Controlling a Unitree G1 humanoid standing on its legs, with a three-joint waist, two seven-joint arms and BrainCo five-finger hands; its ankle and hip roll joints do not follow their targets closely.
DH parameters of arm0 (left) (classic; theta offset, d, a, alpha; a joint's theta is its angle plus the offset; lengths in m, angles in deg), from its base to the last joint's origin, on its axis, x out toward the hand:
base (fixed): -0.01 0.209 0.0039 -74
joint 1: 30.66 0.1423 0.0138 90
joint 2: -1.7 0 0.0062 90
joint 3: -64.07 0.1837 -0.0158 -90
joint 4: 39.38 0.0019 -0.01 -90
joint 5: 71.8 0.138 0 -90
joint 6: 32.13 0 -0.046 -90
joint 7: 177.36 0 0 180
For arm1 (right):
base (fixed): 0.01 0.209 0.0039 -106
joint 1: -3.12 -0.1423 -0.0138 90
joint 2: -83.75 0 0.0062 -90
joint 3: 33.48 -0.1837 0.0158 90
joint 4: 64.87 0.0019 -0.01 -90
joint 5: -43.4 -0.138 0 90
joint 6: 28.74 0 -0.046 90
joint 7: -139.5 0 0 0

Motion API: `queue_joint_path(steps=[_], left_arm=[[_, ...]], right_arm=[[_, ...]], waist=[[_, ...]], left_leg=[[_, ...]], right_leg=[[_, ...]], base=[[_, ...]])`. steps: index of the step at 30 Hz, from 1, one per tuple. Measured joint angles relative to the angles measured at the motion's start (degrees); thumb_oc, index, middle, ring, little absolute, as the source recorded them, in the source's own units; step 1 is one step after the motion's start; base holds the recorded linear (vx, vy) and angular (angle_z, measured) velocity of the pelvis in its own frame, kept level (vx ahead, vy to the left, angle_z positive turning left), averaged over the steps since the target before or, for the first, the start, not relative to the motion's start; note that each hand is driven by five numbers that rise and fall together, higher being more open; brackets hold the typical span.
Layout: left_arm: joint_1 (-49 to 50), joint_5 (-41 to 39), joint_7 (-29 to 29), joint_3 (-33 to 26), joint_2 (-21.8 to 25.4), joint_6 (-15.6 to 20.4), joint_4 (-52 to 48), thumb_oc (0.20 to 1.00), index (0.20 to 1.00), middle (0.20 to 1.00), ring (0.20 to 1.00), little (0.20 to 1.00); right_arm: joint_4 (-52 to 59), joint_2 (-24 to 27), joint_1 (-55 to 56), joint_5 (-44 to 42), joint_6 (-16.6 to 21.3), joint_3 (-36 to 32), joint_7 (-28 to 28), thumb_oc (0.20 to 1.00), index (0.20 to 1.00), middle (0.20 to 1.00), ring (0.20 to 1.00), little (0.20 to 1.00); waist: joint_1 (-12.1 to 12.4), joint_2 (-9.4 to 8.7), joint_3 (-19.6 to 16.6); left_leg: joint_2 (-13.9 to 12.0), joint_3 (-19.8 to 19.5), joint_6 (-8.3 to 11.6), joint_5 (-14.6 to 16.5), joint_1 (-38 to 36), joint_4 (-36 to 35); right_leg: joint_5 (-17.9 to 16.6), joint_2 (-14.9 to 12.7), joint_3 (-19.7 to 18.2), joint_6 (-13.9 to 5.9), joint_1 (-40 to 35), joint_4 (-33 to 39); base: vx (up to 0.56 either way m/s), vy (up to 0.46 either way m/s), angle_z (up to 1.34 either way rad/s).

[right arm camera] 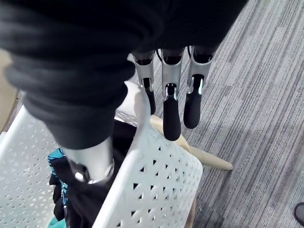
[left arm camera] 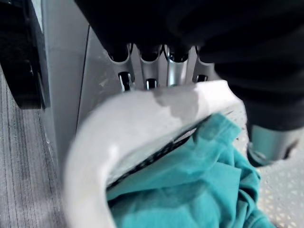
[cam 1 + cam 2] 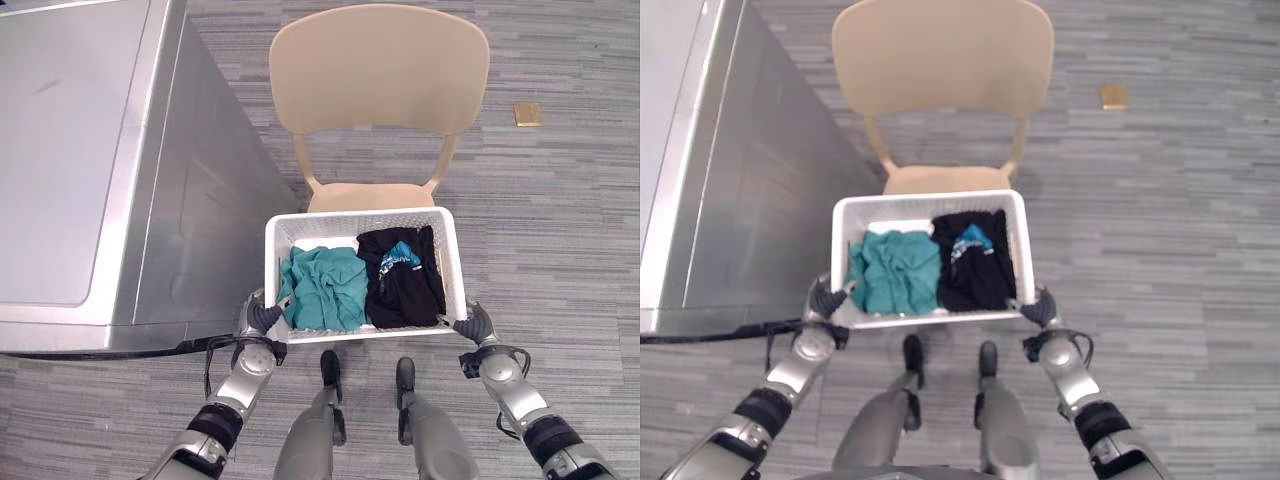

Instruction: Grab the laundry basket,head to the washer,open it,put in the laundry and shut it.

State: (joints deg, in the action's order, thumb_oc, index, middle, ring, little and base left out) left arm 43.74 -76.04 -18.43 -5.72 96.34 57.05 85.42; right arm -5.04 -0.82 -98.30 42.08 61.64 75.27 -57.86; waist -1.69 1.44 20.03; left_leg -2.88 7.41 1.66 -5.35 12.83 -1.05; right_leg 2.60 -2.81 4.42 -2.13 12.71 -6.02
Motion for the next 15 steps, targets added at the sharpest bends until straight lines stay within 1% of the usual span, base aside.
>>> queue_joint_path(steps=[2,4,5,8,9,12,13,15], left_arm=[[0.45,0.00,0.33,-0.03,0.07,0.77,-0.43,1.000,1.000,1.000,1.000,1.000],[0.94,-0.03,0.65,-0.41,0.10,0.77,-1.31,1.000,1.000,1.000,1.000,1.000],[2.23,-0.15,1.31,-1.15,0.16,0.80,-2.44,1.000,1.000,1.000,1.000,1.000],[4.47,-0.31,2.98,-1.68,0.27,1.62,-4.67,1.000,1.000,1.000,1.000,1.000],[5.59,-1.39,4.02,-1.90,0.16,2.70,-6.87,1.000,1.000,1.000,1.000,1.000],[7.19,-2.25,5.20,-2.65,0.19,3.27,-8.23,1.000,1.000,1.000,1.000,1.000],[9.89,-2.33,6.50,-5.08,0.25,3.57,-10.57,1.000,1.000,1.000,1.000,1.000],[12.82,-2.35,7.42,-6.95,1.50,3.66,-11.85,1.000,1.000,1.000,1.000,1.000]], right_arm=[[0.08,-0.03,0.30,0.00,0.02,-0.29,0.18,1.000,1.000,1.000,1.000,1.000],[0.18,-0.13,0.32,0.01,0.10,-0.26,0.36,1.000,1.000,1.000,1.000,1.000],[0.35,-0.16,0.73,0.05,0.12,-0.32,1.23,1.000,1.000,1.000,1.000,1.000],[0.44,-0.07,1.43,0.09,0.67,-0.68,1.73,1.000,1.000,1.000,1.000,1.000],[0.66,0.06,1.50,0.10,1.05,-1.25,2.20,1.000,1.000,1.000,1.000,1.000],[2.52,0.50,2.69,0.12,1.43,-3.52,2.85,1.000,1.000,1.000,1.000,1.000],[4.02,0.88,4.12,0.18,2.00,-5.67,4.07,1.000,1.000,1.000,1.000,1.000],[4.84,2.34,6.04,0.18,2.09,-7.33,4.78,1.000,1.000,1.000,1.000,1.000]], waist=[[0.13,-0.11,0.00],[0.11,-0.29,0.09],[0.10,-0.55,0.12],[0.15,-0.90,-0.04],[0.11,-1.14,-0.18],[0.10,-1.32,-0.30],[0.07,-1.34,-0.31],[0.11,-1.38,-0.69]], left_leg=[[-0.28,0.05,0.00,0.00,-0.09,0.00],[-0.36,0.07,0.00,0.00,-0.65,0.00],[-0.35,0.08,0.00,0.00,-2.32,-0.28],[-0.62,-0.01,0.01,0.00,-4.03,-1.17],[-0.77,-0.04,0.01,0.00,-4.48,-1.58],[-0.88,-0.05,0.01,-0.03,-5.13,-1.95],[-0.85,-0.09,0.01,-0.04,-5.76,-2.02],[-0.70,-0.18,0.01,-0.04,-6.60,-2.06]], right_leg=[[-0.51,0.29,-0.02,0.12,-0.37,0.67],[-0.62,0.43,-0.05,0.24,-0.92,0.80],[-0.62,0.58,-0.07,0.23,-2.71,1.44],[-0.72,0.96,-0.05,0.34,-4.93,2.99],[-1.55,1.11,-0.04,0.37,-5.91,4.40],[-2.37,1.46,0.01,0.29,-7.01,5.87],[-2.68,1.44,0.13,0.23,-7.97,6.70],[-2.68,1.32,0.35,0.23,-9.35,7.46]], base=[[0.03,-0.028,-0.04],[0.02,-0.016,-0.01],[0.04,-0.045,0.00],[0.03,-0.044,0.02],[0.04,-0.062,-0.02],[0.01,-0.074,-0.02],[-0.01,-0.041,0.05],[-0.03,-0.062,0.06]])
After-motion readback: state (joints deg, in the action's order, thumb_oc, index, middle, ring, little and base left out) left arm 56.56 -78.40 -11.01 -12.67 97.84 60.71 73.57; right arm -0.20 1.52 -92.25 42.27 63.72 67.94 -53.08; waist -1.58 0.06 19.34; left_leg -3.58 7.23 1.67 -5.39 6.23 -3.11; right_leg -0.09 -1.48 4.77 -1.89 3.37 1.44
